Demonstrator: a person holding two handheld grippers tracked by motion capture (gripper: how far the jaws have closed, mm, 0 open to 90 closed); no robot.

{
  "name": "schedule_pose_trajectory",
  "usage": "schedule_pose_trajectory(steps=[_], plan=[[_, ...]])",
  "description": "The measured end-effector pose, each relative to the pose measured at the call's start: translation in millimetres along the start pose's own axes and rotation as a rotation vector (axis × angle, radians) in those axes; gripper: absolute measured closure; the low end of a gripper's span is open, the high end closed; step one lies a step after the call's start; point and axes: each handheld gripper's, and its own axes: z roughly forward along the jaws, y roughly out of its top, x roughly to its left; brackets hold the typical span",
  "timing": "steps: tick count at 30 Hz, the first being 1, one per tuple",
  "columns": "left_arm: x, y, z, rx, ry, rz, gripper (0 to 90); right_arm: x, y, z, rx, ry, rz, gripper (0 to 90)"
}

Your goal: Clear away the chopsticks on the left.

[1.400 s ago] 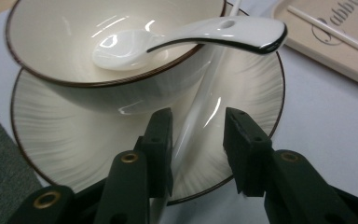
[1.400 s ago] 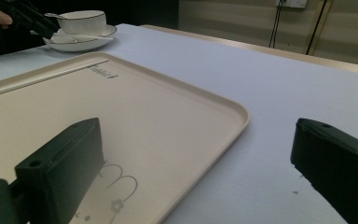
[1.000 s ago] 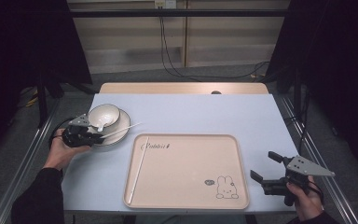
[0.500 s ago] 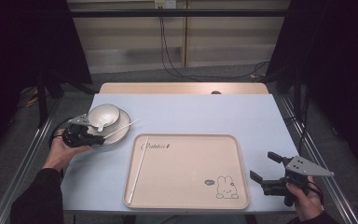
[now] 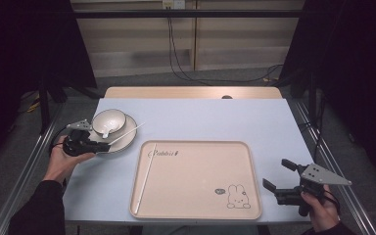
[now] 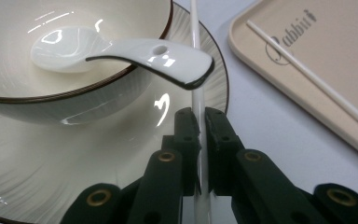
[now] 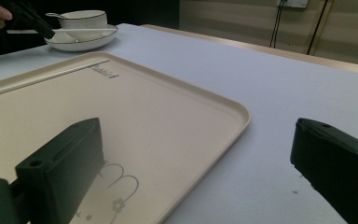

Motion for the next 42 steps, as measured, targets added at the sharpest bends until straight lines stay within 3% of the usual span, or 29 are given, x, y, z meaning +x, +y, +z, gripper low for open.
schedule_pose_trajectory(steps=[5,18,25,28,31,34,37,42], plan=[[-6.1,-0.5,-8.5,-0.046,-0.001,-0.018,84.4,-0.3,0.2,-0.1,-0.009,-0.003,-0.001,2.1],[-24.9,0.3,-35.8,-0.101,0.061,-0.023,84.4,-0.3,0.5,0.2,-0.008,0.003,-0.004,2.1],[-37.7,-5.6,-55.7,-0.162,0.106,-0.083,84.4,0.2,0.8,0.0,-0.008,0.002,0.003,2.1],[-45.7,-9.5,-57.6,-0.171,0.123,-0.092,84.4,0.5,0.9,0.6,-0.006,0.003,0.001,2.1],[-53.9,-13.2,-56.3,-0.195,0.124,-0.133,84.4,0.5,1.1,1.1,-0.010,0.008,-0.007,2.0],[-64.0,-15.1,-53.7,-0.195,0.139,-0.149,84.4,0.0,1.0,1.5,-0.009,0.004,-0.005,2.1],[-76.1,-15.9,-51.4,-0.212,0.140,-0.179,84.4,0.4,1.5,1.6,-0.014,0.009,-0.005,2.1],[-94.8,-14.3,-51.0,-0.215,0.120,-0.186,84.4,0.9,2.0,2.3,-0.019,0.010,-0.002,2.0]])
